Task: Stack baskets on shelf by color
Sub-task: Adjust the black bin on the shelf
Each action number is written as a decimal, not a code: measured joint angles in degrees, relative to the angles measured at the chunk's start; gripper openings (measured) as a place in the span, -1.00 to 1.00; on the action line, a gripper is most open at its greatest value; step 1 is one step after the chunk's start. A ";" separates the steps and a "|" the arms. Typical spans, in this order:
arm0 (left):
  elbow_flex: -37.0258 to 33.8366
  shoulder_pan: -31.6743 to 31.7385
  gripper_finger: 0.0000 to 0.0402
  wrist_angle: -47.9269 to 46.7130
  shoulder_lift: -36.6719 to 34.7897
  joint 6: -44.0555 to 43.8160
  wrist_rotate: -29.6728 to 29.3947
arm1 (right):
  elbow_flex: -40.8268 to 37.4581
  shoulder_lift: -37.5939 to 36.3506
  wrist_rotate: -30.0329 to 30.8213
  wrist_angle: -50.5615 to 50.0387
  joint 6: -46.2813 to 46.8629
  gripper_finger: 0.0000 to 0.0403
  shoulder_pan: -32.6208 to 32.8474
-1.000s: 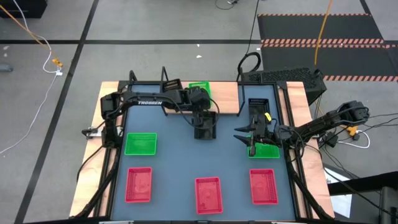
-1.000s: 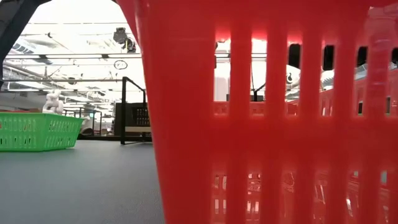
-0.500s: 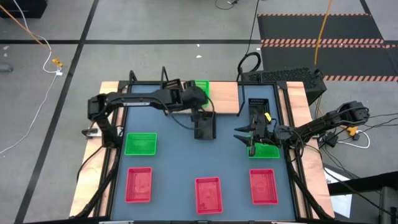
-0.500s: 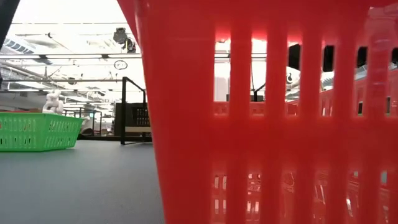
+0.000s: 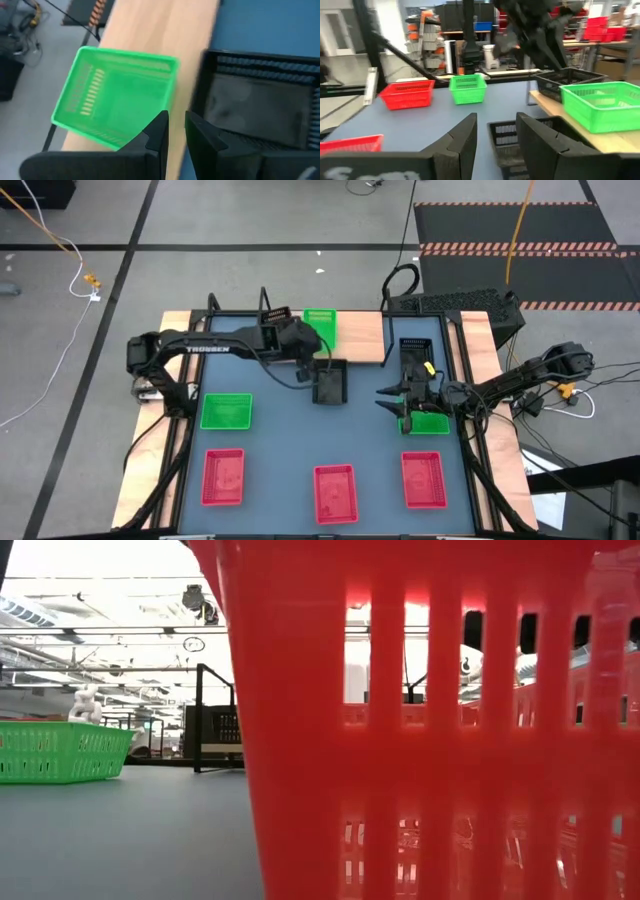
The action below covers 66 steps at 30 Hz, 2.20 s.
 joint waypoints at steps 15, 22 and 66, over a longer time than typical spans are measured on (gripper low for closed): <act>-24.05 8.52 -0.67 17.27 -13.61 -2.73 7.47 | 0.00 0.00 0.02 0.60 -0.62 -0.35 0.46; -25.97 9.42 -0.67 17.20 -12.87 -4.56 6.90 | -0.02 0.00 0.02 3.68 -1.48 -0.35 0.46; -3.66 7.34 -0.18 -10.90 4.61 -4.76 -14.99 | 0.00 0.02 -0.05 4.37 -4.10 -0.35 0.46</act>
